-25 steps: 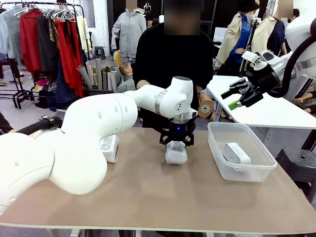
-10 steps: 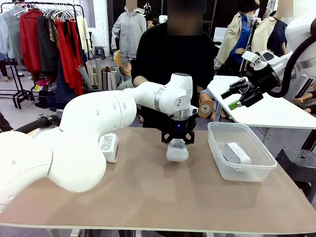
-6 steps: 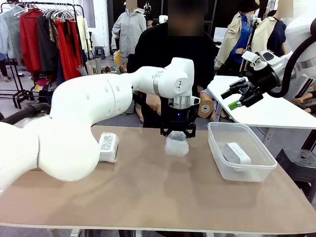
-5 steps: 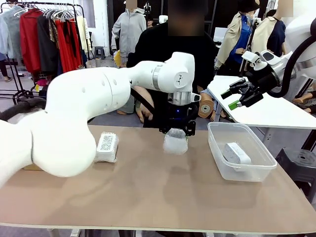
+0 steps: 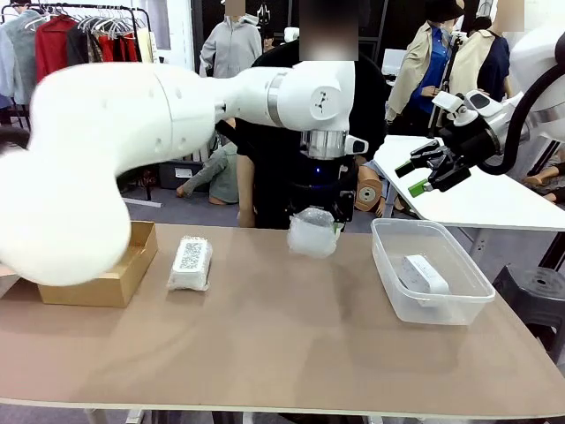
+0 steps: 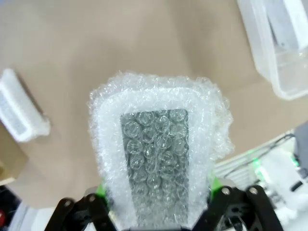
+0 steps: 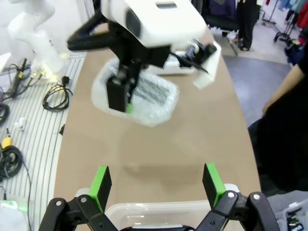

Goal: Separate and place wrapped and unwrapped clocks.
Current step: Pick up the Digital clock indicated by the person.

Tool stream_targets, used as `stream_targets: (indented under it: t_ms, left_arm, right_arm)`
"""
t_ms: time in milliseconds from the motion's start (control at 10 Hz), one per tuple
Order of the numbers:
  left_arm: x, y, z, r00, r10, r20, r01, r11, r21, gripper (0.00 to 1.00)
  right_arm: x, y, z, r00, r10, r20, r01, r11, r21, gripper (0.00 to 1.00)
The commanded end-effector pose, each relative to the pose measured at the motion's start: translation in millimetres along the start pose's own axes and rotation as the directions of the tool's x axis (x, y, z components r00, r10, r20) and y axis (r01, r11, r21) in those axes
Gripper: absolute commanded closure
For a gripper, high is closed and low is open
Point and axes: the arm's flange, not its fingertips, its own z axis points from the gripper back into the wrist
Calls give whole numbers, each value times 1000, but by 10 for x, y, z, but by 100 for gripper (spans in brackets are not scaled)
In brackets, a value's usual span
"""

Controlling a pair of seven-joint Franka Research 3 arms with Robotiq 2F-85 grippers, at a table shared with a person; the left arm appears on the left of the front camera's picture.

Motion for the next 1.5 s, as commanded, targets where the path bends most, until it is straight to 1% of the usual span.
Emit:
stream_targets:
  t_ms: [0,100,200,300,400,500,700,800,1000,1100,1200,1400]
  left_arm:
    - [-552,191,26,999,-45,16,44,999,16,100]
    - [-631,184,137,999,-38,30,37,998,41,100]
    - [-716,180,278,997,-46,64,43,998,50,100]
    - [-756,191,434,988,-40,147,31,997,64,100]
    - [-764,236,597,977,-8,211,-9,997,80,100]
    - [-752,253,743,973,-4,231,-19,995,94,100]
    - [-716,289,1010,964,29,264,-63,991,121,100]
    - [-691,342,1143,957,36,288,-68,992,103,100]
    - [-697,351,1232,953,46,299,-81,991,103,100]
    - [-691,336,1222,946,78,315,-118,987,110,100]
    - [-700,368,1173,960,30,279,-58,994,94,100]
    - [-700,368,1173,960,30,279,-58,994,94,100]
  right_arm:
    - [26,7,15,1000,5,-1,-5,1000,-4,0]
    - [26,7,15,1000,5,-1,-5,1000,-4,0]
    - [26,7,15,1000,5,-1,-5,1000,-4,0]
    - [26,7,15,1000,5,-1,-5,1000,-4,0]
    - [26,7,15,1000,5,-1,-5,1000,-4,0]
    - [26,7,15,1000,5,-1,-5,1000,-4,0]
    - [26,7,15,1000,5,-1,-5,1000,-4,0]
    - [26,7,15,1000,5,-1,-5,1000,-4,0]
    - [26,7,15,1000,5,-1,-5,1000,-4,0]
    - [26,7,15,1000,5,-1,-5,1000,-4,0]
    - [26,7,15,1000,5,-1,-5,1000,-4,0]
    - [26,7,15,1000,5,-1,-5,1000,-4,0]
